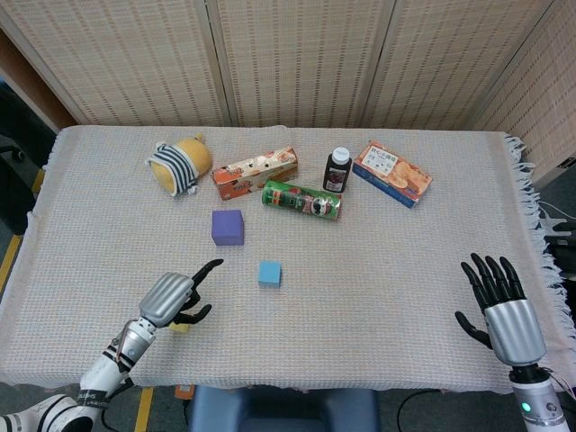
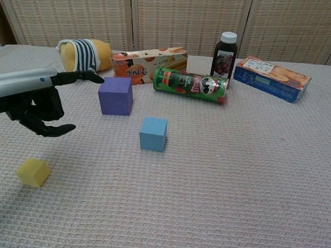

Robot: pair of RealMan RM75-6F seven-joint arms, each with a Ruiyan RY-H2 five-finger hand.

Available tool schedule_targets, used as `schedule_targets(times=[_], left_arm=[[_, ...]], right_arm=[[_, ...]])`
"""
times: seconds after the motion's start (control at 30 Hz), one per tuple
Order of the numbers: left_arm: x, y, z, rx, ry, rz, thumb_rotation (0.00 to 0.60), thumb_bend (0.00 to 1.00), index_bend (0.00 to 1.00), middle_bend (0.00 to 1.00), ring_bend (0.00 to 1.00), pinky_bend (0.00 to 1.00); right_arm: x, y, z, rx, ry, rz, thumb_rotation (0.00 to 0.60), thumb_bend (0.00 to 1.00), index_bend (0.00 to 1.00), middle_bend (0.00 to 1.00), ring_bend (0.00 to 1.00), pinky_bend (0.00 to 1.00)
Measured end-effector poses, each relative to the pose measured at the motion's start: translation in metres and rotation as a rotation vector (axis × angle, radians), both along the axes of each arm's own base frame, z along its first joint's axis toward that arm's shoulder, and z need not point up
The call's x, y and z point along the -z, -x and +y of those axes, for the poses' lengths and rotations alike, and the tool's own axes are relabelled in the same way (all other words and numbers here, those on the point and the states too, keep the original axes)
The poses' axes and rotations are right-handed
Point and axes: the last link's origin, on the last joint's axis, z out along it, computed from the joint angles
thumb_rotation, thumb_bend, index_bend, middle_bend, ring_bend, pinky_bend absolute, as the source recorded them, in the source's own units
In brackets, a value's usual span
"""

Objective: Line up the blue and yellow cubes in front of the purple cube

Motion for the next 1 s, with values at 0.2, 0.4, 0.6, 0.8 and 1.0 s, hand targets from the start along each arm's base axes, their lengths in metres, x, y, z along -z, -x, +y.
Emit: schedule_targets(times=[0.2,0.4,0.6,0.8,1.0], left_arm=[[0.037,-0.037,0.014,0.033,0.008,0.053,0.6,0.37,0.09,1.0,1.0,1.0],[0.075,-0.059,0.03,0.028,-0.006,0.119,0.6,0.37,0.16,1.0,1.0,1.0],[0.094,-0.061,0.047,0.024,-0.061,0.193,0.6,0.36,0.17,1.0,1.0,1.0],[0.099,-0.059,0.051,0.048,-0.101,0.219,0.6,0.36,0.18,1.0,1.0,1.0],[0.107,-0.06,0.051,0.051,-0.092,0.22,0.6,0.37,0.2,1.0,1.0,1.0]], right_arm=[[-0.001,0.002,-0.001,0.015,-0.008,-0.005,0.543,0.0,0.0,0.0,0.0,0.0],[-0.002,0.003,0.0,0.029,-0.02,-0.008,0.544,0.0,0.0,0.0,0.0,0.0],[-0.006,0.005,-0.001,0.045,-0.018,-0.024,0.543,0.0,0.0,0.0,0.0,0.0],[-0.008,0.005,-0.001,0.055,-0.023,-0.029,0.544,0.0,0.0,0.0,0.0,0.0],[-0.007,0.005,0.0,0.064,-0.033,-0.023,0.544,0.0,0.0,0.0,0.0,0.0]])
